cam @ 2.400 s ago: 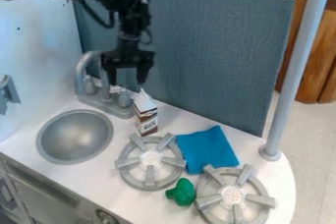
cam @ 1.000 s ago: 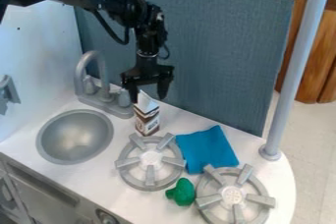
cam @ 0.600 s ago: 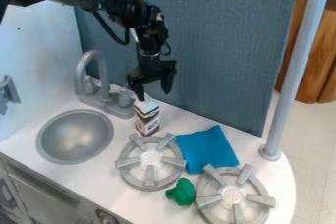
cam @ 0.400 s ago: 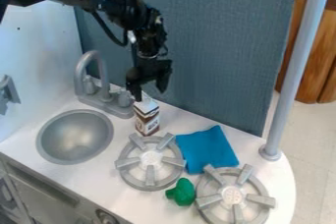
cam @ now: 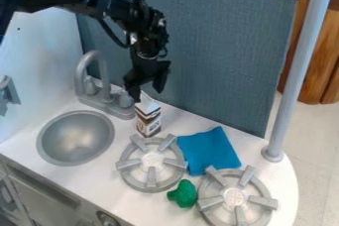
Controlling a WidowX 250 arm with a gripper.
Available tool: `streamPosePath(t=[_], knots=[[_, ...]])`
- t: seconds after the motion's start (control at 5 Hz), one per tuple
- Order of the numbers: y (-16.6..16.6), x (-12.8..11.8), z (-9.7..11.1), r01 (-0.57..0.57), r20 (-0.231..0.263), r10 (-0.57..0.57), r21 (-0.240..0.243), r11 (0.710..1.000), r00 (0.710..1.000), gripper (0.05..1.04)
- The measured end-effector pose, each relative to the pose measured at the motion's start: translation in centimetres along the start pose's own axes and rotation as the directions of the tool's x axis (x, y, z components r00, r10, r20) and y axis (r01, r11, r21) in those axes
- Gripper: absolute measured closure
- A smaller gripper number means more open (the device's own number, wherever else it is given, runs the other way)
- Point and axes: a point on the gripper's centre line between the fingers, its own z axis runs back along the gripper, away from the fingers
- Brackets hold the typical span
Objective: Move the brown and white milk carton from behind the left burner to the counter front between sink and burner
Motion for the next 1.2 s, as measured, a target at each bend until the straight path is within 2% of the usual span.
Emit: streamPosePath(t=[0.6, 0.8, 1.0, 1.2], knots=[[-0.5, 0.1, -3.3, -0.025, -0.027, 0.027, 0.066, 0.998, 0.999, 0.075], [-0.6, 0.2, -3.8, -0.022, -0.033, 0.025, 0.079, 0.997, 0.999, 0.124], [-0.9, 0.1, -3.8, -0.012, -0.039, 0.015, 0.071, 0.997, 0.999, 0.258], [-1.1, 0.1, -3.9, -0.01, -0.041, 0.012, 0.054, 0.998, 0.999, 0.258]])
